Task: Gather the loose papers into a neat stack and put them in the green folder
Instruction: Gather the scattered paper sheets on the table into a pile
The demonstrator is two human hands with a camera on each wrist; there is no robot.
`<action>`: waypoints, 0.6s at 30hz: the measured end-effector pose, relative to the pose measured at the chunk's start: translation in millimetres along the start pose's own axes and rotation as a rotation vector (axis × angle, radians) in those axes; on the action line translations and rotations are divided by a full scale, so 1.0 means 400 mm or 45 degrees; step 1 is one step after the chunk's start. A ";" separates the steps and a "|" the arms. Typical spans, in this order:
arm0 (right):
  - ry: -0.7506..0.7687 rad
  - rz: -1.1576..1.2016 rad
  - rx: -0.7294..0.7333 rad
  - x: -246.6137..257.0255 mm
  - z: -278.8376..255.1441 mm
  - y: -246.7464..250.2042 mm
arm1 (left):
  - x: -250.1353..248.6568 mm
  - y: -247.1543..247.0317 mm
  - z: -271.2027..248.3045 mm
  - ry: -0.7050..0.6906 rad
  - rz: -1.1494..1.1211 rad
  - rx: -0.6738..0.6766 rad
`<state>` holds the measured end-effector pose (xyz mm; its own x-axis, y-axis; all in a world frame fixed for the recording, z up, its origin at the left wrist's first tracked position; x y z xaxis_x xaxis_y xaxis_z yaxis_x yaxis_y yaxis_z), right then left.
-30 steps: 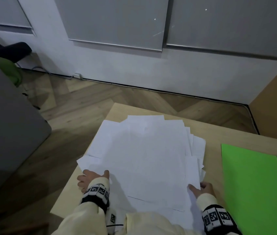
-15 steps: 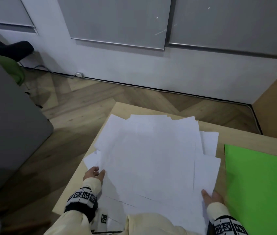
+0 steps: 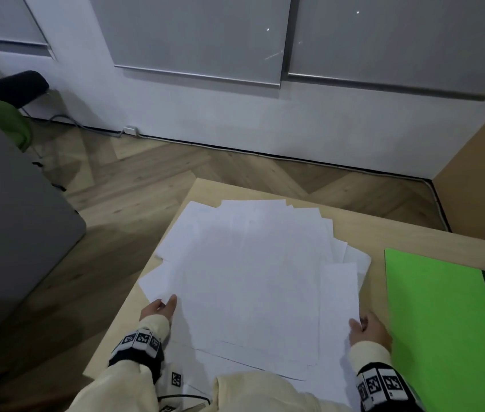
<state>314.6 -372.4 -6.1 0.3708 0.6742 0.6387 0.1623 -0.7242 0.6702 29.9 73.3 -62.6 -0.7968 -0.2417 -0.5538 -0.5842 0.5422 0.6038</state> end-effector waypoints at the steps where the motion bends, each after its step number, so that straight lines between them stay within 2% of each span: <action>1: 0.015 0.049 -0.055 -0.003 -0.003 0.010 | 0.009 -0.001 0.004 0.011 -0.019 0.000; 4: 0.015 0.155 -0.140 -0.014 0.004 0.023 | 0.026 -0.010 0.006 0.061 -0.037 0.099; 7: -0.018 0.172 -0.121 -0.021 0.013 0.015 | 0.017 -0.024 0.001 0.027 0.016 0.239; 11: -0.020 0.150 0.057 -0.020 0.018 -0.047 | 0.005 -0.040 -0.012 -0.117 0.205 0.357; 14: -0.018 0.166 0.216 -0.018 0.002 -0.112 | 0.007 -0.045 -0.012 -0.175 0.249 0.365; 18: 0.081 0.182 0.175 0.017 -0.028 -0.136 | -0.008 -0.034 -0.022 -0.224 0.259 0.268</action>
<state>298.2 -326.9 -34.0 0.3409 0.5679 0.7491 0.2372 -0.8231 0.5160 38.9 59.6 -64.1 -0.8441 0.0210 -0.5357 -0.3568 0.7237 0.5907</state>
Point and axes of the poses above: each hand's wrist, its own z-axis towards the middle knuckle, its own y-axis out of the back of the hand, x = y × z, the point moved 10 cm from there along z, towards the middle knuckle, and after that the axes turned 10 degrees about z, right-handed, at the moved point
